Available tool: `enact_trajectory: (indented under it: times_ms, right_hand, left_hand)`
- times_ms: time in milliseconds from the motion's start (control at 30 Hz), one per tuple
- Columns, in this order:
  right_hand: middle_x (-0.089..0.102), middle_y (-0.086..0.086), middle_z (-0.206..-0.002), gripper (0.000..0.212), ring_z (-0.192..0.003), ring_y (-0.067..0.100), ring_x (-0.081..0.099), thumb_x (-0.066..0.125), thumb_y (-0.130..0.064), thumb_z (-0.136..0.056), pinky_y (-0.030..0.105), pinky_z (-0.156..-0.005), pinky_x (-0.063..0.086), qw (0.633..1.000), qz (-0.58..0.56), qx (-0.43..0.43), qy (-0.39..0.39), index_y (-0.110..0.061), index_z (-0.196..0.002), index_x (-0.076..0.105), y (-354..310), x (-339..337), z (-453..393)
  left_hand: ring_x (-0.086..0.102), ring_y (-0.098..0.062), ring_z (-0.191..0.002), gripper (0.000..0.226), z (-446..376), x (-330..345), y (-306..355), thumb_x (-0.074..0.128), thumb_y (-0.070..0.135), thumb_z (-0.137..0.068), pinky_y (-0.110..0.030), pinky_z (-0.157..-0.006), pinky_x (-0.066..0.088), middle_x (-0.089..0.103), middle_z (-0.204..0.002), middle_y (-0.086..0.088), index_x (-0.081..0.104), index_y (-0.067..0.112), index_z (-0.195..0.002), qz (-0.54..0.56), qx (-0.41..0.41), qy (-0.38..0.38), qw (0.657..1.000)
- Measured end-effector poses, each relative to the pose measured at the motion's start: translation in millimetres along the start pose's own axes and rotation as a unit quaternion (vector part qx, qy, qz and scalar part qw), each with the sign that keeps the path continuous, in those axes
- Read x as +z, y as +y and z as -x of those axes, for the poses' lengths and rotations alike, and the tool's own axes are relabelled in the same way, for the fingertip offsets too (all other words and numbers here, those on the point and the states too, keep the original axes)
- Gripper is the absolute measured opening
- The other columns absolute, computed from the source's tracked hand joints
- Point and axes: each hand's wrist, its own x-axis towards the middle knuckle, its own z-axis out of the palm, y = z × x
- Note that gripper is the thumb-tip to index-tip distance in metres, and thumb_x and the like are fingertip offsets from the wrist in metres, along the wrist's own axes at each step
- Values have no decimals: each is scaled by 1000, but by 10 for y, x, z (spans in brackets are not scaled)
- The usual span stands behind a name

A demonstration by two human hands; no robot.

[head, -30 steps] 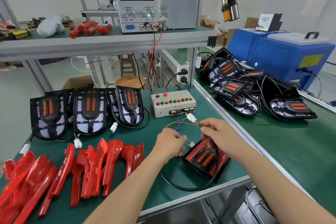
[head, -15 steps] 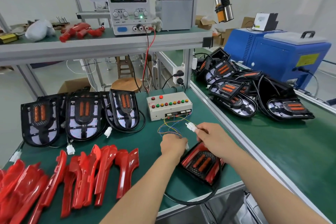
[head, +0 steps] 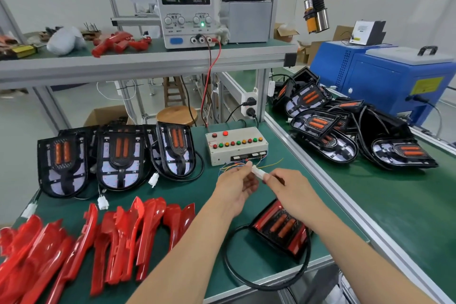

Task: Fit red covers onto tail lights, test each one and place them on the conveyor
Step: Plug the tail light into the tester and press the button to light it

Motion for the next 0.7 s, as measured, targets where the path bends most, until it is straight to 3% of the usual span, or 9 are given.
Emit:
enact_trajectory:
  times_ms: [300,433,533,633,700]
  right_hand:
    - [51,-13,-49,32,-44,3,43,52,-39,-102,24,-49,34,1000,6,5,-3,-22,-81,69,-30,30,22]
    - [55,-4,-52,42,-40,11,42,52,-37,-103,22,-41,33,985,-157,67,-18,-4,-81,64,-72,44,36]
    - [55,1,-54,38,-39,14,42,54,-35,-103,21,-38,30,958,-265,109,-27,-5,-82,65,-153,43,57]
    - [57,1,-54,38,-40,14,45,55,-32,-103,22,-37,33,945,-304,117,-17,0,-86,67,-241,68,79]
    - [59,2,-55,41,-41,14,48,56,-32,-103,22,-38,36,943,-312,116,0,3,-85,67,-292,103,98]
  left_hand:
    - [66,-16,-58,16,52,-27,-19,67,18,-98,-26,-61,53,66,-70,-6,68,9,-86,0,-4,-42,999]
    - [65,-16,-69,17,101,-4,-45,58,21,-102,-29,-66,45,68,-81,-3,73,15,-98,27,-2,-97,995]
    - [55,-18,-71,21,112,41,-91,53,30,-103,-34,-69,39,62,-75,-1,72,21,-105,47,-9,-118,992]
    - [44,-25,-54,24,129,99,-119,56,39,-97,-32,-55,41,44,-65,-6,66,21,-109,90,-43,-137,986]
    - [41,-23,-43,26,153,128,-144,58,45,-95,-26,-46,38,39,-56,-7,67,22,-99,107,-70,-154,980]
